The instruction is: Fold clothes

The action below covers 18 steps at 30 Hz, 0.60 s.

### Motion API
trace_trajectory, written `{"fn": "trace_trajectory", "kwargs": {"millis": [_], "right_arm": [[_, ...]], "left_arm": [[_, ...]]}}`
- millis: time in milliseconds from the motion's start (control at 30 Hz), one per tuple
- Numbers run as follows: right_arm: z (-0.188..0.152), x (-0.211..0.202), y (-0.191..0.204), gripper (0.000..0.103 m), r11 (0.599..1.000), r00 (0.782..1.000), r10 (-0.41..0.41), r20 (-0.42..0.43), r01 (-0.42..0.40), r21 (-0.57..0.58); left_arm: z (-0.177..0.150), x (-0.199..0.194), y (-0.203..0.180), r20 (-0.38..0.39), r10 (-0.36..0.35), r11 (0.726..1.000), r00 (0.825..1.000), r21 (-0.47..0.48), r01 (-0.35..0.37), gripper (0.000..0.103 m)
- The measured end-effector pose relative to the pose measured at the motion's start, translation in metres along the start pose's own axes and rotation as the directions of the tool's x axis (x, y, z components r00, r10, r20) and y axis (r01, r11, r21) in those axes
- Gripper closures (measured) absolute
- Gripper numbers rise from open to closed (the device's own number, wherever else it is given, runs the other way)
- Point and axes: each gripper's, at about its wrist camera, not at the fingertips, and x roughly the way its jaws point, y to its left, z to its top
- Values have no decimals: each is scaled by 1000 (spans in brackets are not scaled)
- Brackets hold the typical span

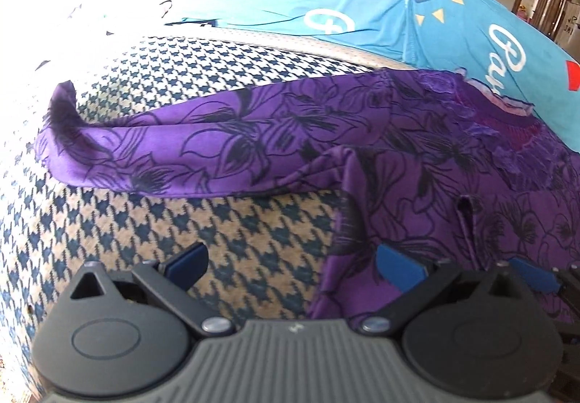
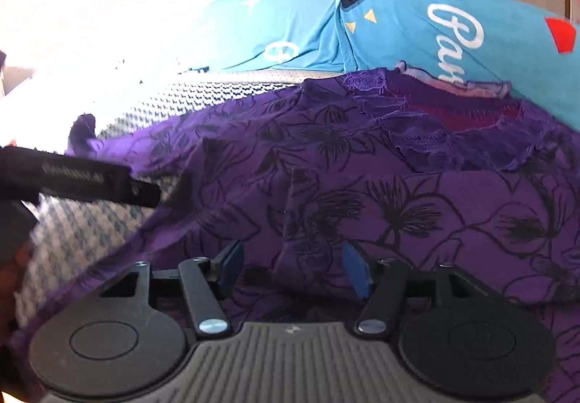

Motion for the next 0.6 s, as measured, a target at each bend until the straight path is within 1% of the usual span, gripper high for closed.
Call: {"fn": "trace_trajectory", "kwargs": {"millis": [33,67,100,167,200,267,433,533,567,600], "right_arm": [[-2,2,4,54,999,999,-35,4,35,-36],[-3,4,6,67,995,997,-71,12,71,-63],[-2,4,6,73,994,997,-79,19,80,-68],[2,3,4,86,998,998,-61,21,61,-22],[5,2,5,90,998,998,-58,27,58,-4],[8,-1,11,94,999,998,-41,41,41,1],[14,-8,27,96,999,998,37,58,-37,-3],[15,-11,33,86,997,995,73,61,-73,2],[14,-14,33,78,997,995,77,62,-78,12],[13,-17,33,72,997,995,72,62,-73,23]], "left_arm": [[0,0,3,2,4,1000,1000,-3,-4,0],[0,-1,7,4,9,1000,1000,-7,-9,0],[0,-1,11,5,15,1000,1000,-11,-15,0],[0,-1,18,6,24,999,1000,-22,-24,0],[0,-1,22,5,28,999,1000,-28,-27,0],[-1,-1,29,5,36,999,999,-39,-36,0],[-2,2,48,-5,68,995,998,-68,-68,0],[-1,6,56,-14,81,993,997,-82,-82,0],[-1,6,59,-8,95,992,995,-86,-95,0],[-1,6,63,-2,108,990,994,-91,-108,0]]}}
